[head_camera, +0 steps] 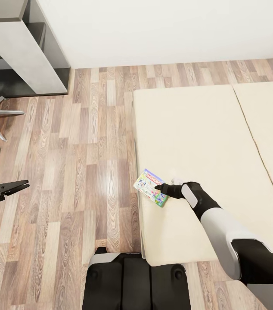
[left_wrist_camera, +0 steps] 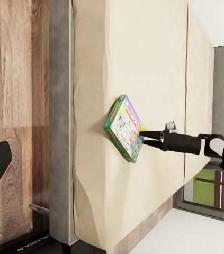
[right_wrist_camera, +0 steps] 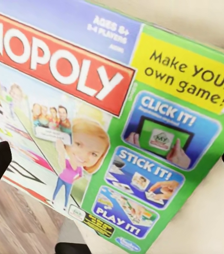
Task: Put all the toys in the child's room - the three board games (two on the bed and one on the table), the two jigsaw puzzles on the table, and the tennis ball on the table - inside the toy box on the table in the child's room.
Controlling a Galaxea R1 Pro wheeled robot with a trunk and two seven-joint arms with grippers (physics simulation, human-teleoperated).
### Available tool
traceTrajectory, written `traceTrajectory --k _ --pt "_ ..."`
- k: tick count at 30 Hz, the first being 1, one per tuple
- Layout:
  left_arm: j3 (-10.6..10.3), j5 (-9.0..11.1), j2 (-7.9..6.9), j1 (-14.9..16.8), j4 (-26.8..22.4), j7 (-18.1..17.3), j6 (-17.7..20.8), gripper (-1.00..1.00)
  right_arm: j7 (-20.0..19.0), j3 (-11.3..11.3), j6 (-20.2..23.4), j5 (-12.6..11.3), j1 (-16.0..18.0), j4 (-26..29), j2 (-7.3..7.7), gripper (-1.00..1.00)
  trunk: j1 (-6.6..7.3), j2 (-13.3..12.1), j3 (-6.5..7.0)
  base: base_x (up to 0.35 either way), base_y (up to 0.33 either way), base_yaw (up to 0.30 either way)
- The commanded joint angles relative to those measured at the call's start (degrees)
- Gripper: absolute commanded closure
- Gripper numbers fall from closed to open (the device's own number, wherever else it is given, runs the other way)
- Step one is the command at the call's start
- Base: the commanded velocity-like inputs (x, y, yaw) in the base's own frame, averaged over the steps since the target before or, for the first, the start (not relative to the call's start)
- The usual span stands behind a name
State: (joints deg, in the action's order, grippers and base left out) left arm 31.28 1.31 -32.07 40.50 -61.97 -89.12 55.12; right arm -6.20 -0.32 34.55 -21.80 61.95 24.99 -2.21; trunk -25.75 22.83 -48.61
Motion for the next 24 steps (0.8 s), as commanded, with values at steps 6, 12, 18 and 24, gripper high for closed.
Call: traceTrajectory --k 6,12,18,24 --pt "0.01 -0.08 -0.01 0.02 0.0 -0.26 0.61 -1.0 -0.12 -0.04 -0.11 0.13 0.01 -0.16 -0.89 -1.0 -0.03 0.09 -0.18 0.0 0.0 0.0" --pt "0.01 -0.08 -0.01 0.02 0.0 -0.27 0.61 -1.0 -0.12 -0.04 -0.17 0.17 0.01 -0.19 -1.16 -1.0 -0.03 0.09 -0.32 0.0 0.0 0.0" --pt "0.01 -0.08 -0.01 0.02 0.0 -0.27 0.61 -1.0 -0.12 -0.04 -0.18 0.18 0.01 -0.2 -1.21 -1.0 -0.03 0.09 -0.46 0.0 0.0 0.0" --pt "0.01 -0.08 -0.01 0.02 0.0 -0.26 0.61 -1.0 -0.2 -0.04 -0.18 0.18 0.01 -0.2 -1.22 -1.0 -0.03 0.09 -0.6 0.0 0.0 0.0"
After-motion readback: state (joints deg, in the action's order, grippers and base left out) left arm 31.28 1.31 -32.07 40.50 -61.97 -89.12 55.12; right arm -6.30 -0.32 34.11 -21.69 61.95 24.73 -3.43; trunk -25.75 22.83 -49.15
